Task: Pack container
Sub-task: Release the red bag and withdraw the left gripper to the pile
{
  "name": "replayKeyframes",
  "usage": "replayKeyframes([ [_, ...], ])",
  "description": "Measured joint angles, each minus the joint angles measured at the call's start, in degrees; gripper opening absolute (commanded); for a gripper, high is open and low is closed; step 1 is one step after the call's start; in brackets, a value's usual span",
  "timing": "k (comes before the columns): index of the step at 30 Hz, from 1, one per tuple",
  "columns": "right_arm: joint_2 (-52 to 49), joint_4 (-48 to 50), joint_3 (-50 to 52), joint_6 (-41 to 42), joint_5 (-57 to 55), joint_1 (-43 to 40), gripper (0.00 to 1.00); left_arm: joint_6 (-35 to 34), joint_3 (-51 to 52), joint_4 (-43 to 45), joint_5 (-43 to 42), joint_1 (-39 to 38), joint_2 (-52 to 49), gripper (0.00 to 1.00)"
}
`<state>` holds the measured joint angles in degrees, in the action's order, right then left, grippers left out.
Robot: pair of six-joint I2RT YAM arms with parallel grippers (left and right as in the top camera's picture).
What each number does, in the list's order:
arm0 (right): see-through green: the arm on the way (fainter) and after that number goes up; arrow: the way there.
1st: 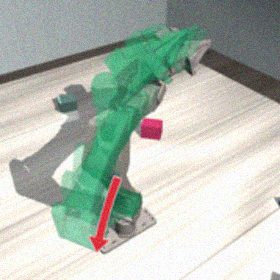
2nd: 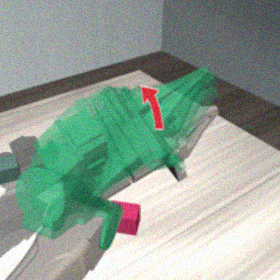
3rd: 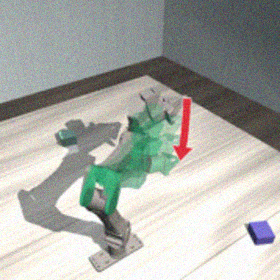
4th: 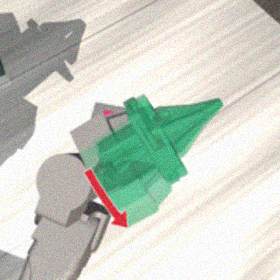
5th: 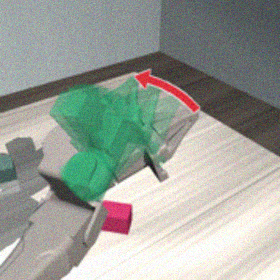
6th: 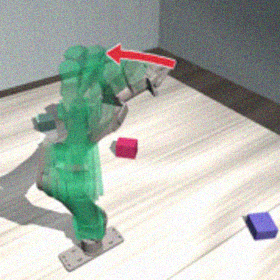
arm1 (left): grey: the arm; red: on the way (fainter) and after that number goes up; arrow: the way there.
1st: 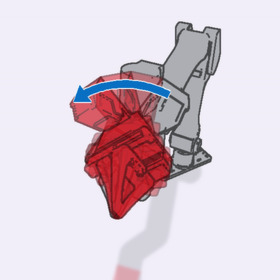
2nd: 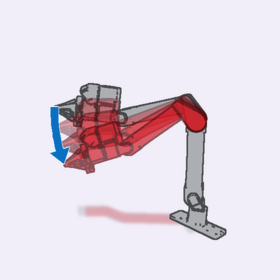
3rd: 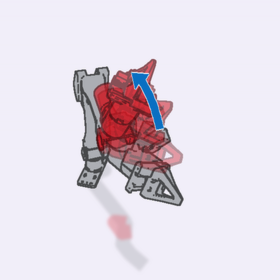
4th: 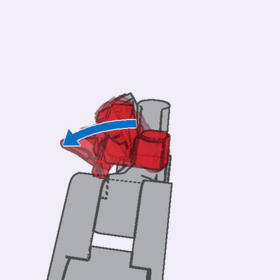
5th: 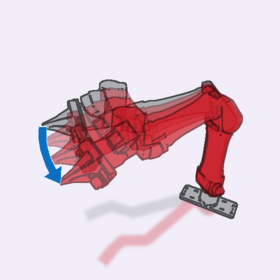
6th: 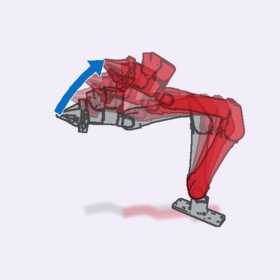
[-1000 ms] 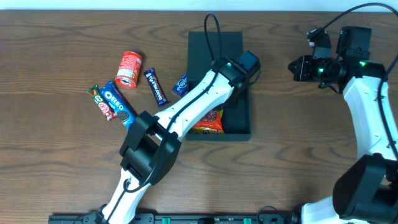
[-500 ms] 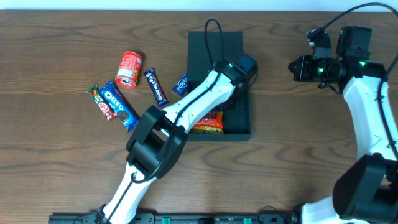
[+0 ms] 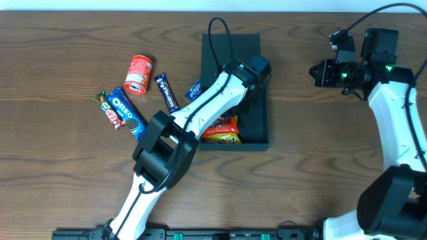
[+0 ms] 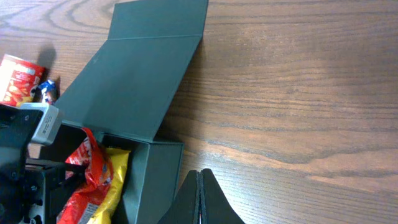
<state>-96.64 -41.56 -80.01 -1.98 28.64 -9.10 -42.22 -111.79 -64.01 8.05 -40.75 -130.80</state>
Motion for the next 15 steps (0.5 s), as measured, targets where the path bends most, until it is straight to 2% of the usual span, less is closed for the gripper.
replayKeyframes([
  [6, 0.0, 0.0, 0.0, 0.0, 0.0, 0.0, 0.01, 0.0, 0.1, 0.1, 3.2, 0.3, 4.5, 0.06],
  [12, 0.0, 0.0, 0.0, 0.0, 0.0, 0.0, 0.01, 0.0, 0.2, -0.1, 9.9, 0.7, 16.2, 0.06],
  [15, 0.0, 0.0, 0.0, 0.0, 0.0, 0.0, 0.01, 1.9, 0.2, -1.0, 14.9, 2.4, 21.3, 0.1],
])
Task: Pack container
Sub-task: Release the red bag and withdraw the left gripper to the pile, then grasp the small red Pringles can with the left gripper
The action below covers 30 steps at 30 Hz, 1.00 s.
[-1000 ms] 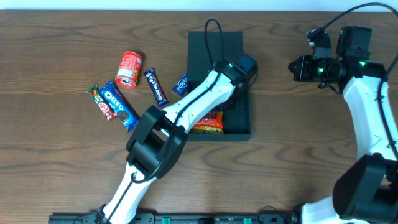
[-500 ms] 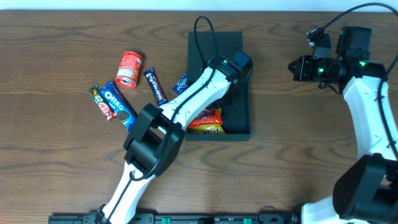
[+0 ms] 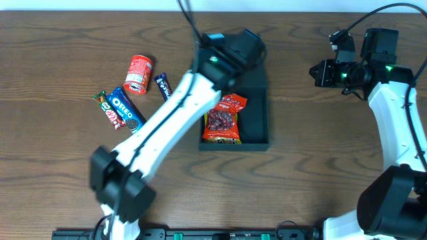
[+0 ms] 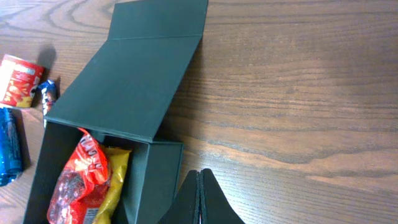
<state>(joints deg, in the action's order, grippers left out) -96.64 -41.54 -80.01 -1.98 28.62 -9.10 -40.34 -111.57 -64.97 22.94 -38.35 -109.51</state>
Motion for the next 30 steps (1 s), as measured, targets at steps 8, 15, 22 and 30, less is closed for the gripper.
replayKeyframes([
  [8, 0.0, 0.0, 0.0, -0.4, 0.0, 0.0, 0.01, 13.7, 0.0, -0.3, 0.0, 12.6, 0.5, 0.8],
  [15, 0.0, -0.5, 0.0, -0.4, 0.0, 0.0, 0.01, 28.4, 0.0, 5.9, -7.0, 26.4, -2.2, 0.95],
  [22, 0.0, -0.7, 0.0, -0.4, 0.0, 0.0, 0.01, 42.7, 0.0, 11.7, -17.9, 36.8, -9.8, 0.95],
  [30, 0.0, -0.8, 0.0, -0.3, 0.0, 0.0, 0.02, 51.9, 0.0, 13.6, -26.1, 38.0, -15.4, 0.95],
])
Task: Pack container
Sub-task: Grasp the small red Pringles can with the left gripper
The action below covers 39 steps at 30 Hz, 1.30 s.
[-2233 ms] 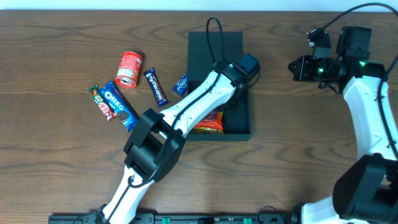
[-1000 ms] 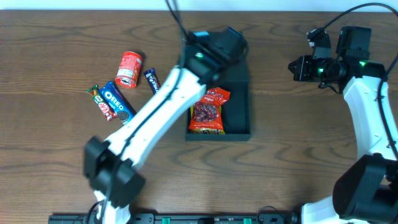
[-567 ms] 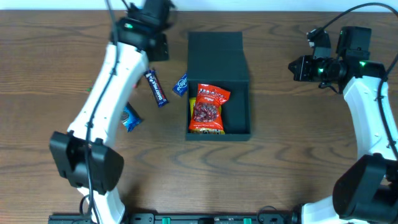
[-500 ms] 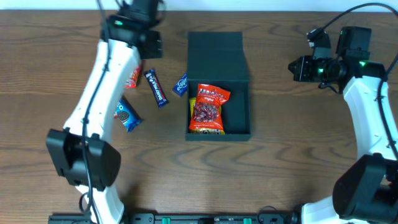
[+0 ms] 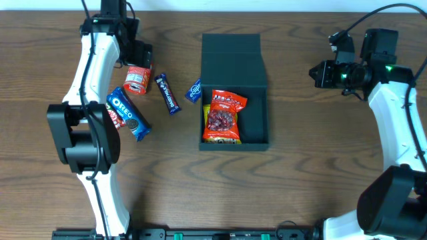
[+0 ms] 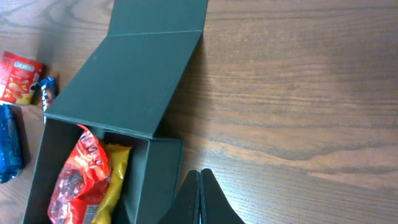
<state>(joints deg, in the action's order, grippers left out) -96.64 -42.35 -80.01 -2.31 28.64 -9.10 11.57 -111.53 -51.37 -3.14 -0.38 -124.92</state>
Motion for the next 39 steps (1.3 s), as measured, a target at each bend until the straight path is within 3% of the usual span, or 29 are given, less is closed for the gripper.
replayKeyframes([
  [17, 0.0, -0.4, 0.0, 0.0, 0.0, 0.0, 0.02, 3.5, 0.1, 1.9, -3.3, -0.6, -7.9, 0.95],
  [39, 0.0, -1.1, 0.0, 0.1, 0.0, 0.0, 0.01, 3.5, 0.3, 2.0, -0.5, -0.5, -8.3, 0.96],
])
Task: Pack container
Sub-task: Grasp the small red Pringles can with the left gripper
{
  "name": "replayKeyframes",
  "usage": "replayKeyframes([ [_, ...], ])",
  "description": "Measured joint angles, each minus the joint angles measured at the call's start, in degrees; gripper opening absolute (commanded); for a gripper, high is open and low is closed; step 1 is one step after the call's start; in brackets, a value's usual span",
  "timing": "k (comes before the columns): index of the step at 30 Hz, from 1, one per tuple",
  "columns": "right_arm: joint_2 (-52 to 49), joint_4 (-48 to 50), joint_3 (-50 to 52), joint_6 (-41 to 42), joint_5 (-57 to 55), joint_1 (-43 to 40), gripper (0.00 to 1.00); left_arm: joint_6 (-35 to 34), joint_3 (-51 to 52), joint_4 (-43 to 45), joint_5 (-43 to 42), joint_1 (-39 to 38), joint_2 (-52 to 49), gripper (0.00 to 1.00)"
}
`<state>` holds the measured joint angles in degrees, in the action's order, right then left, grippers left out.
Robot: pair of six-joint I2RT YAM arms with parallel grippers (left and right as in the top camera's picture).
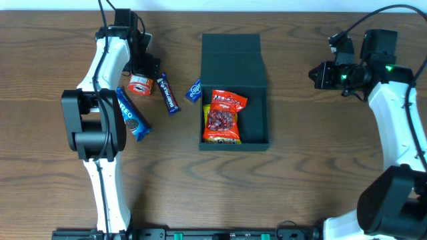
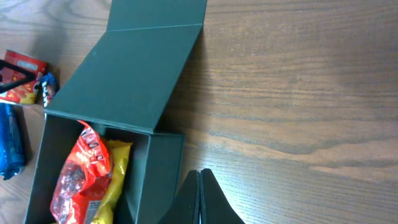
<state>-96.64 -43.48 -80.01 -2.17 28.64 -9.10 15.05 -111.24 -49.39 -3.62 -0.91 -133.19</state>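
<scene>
The dark green box [image 1: 261, 100] lies open mid-table, its lid [image 1: 232, 51] folded back flat. Inside it a red snack bag [image 1: 223, 119] rests on a yellow one [image 2: 117, 168]. At the back left my left gripper [image 1: 141, 72] is down on the far end of the red can [image 1: 139, 86]. Its dark fingers cross the can [image 2: 25, 68] in the right wrist view, but the grip cannot be made out. My right gripper [image 1: 315, 73] hovers right of the box, its fingertips [image 2: 199, 186] pressed together on nothing.
Near the can lie a blue Oreo pack [image 1: 131, 115] and a dark blue bar [image 1: 167, 94]. A small blue wrapper [image 1: 194, 89] sits against the box's left wall. The left arm stretches along the left side of the table.
My left gripper has come from just behind the red can down onto it, with the arm shifted slightly right. The can has barely moved. The right arm and the box contents are unchanged.
My left gripper was first inside the box at the red snack bag. It then stood over the lid with the bag left lying in the box. Later it was at the back left beside the red can, and now it is down on the can.
</scene>
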Motion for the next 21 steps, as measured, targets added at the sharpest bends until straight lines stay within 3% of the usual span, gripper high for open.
replayKeyframes([
  [10, 0.0, -0.4, 0.0, 0.2, 0.0, 0.0, 0.02, -1.7, 0.0, -0.1, 0.0, 1.1, -1.3, 1.0],
  [16, 0.0, -0.8, 0.0, 0.3, 0.0, 0.0, 0.02, -3.0, 0.0, -0.1, 0.0, 1.3, -1.4, 0.84],
  [21, 0.0, -0.9, 0.0, 0.3, 0.0, 0.0, 0.01, -3.3, 0.0, -0.1, -0.4, 1.3, -1.4, 0.8],
])
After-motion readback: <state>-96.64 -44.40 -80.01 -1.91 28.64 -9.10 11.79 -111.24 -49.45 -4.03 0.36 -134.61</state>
